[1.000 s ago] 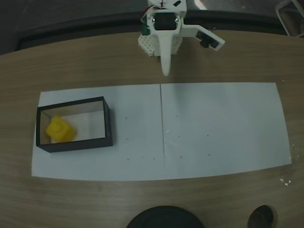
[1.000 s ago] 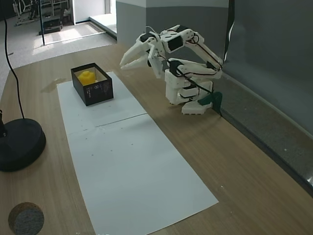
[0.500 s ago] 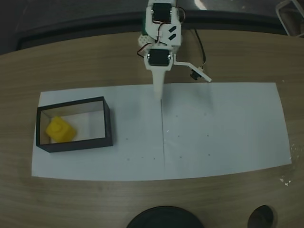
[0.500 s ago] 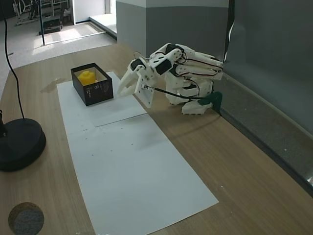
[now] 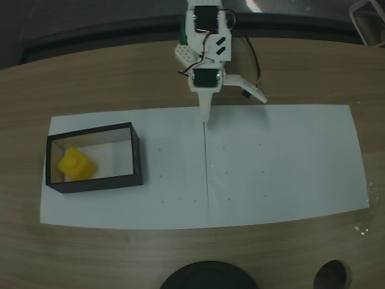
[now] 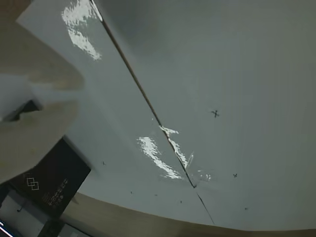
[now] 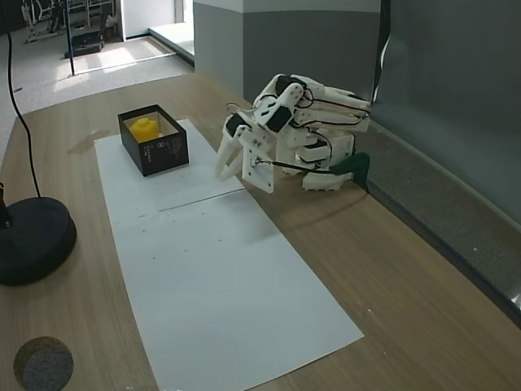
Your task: Grab a yellow square and put it in the box.
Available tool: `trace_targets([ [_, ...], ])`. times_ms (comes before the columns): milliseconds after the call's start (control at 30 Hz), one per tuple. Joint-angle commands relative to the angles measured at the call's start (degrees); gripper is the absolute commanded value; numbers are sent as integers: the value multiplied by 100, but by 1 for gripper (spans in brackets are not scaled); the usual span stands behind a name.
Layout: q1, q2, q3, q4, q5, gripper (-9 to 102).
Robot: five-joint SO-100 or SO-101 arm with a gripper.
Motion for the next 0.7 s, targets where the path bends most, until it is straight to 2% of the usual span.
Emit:
trace_targets([
  [0,-18,123,-387,343,18,0],
  [200,-9,123,-404,404,18,0],
  [333,-26,123,-545,940,18,0],
  [667,-141,123,-545,905,18,0],
])
